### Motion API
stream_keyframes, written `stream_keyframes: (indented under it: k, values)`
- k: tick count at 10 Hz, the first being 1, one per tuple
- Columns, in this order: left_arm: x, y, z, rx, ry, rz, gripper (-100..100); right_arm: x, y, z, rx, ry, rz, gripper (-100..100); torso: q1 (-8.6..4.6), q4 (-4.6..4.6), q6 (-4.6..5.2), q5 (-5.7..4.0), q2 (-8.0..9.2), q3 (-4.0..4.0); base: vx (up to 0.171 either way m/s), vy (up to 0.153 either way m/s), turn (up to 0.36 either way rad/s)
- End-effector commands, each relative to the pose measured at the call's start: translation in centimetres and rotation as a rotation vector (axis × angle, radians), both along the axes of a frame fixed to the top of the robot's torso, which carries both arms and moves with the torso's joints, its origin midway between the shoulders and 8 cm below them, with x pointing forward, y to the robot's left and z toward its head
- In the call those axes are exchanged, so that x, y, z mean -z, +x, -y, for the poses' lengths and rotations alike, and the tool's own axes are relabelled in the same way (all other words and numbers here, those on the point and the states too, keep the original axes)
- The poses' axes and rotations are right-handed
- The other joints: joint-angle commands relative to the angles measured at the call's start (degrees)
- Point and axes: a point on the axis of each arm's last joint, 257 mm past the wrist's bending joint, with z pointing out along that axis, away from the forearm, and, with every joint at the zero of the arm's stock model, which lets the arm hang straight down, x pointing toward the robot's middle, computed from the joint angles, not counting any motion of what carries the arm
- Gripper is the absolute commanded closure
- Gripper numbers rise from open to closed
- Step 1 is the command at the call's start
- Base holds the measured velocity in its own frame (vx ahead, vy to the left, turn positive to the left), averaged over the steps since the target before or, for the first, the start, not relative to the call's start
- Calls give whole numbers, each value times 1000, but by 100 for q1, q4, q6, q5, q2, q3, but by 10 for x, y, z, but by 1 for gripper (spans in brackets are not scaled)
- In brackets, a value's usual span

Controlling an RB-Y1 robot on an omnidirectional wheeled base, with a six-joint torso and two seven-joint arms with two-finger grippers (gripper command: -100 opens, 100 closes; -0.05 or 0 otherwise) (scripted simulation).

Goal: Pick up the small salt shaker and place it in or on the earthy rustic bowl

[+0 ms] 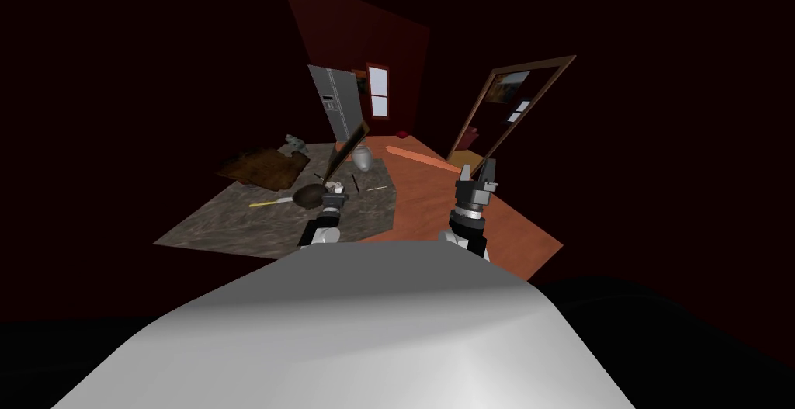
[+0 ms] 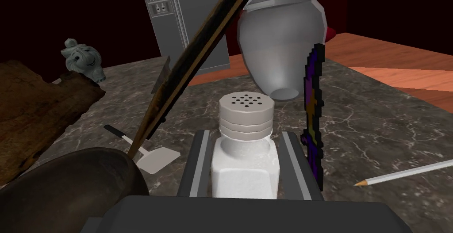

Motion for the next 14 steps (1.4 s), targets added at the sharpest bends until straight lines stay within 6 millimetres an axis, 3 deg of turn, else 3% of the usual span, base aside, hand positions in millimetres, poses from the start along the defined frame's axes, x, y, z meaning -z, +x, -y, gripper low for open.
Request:
stream_keyframes:
  k: [1,6,14]
  values:
    - [-10,1,0,8,-20,8,100,0,0,0,0,0,0,0,0,0,0,0,0,0,-37,0,23]
    - [-29,-7,-4,15,-9,-1,100,0,0,0,0,0,0,0,34,-5,-14,10,-30,-16,12,43,96]
    - [-23,-23,-10,2,93,-72,100,0,0,0,0,0,0,0,25,-18,-18,-1,-58,-37,84,65,117]
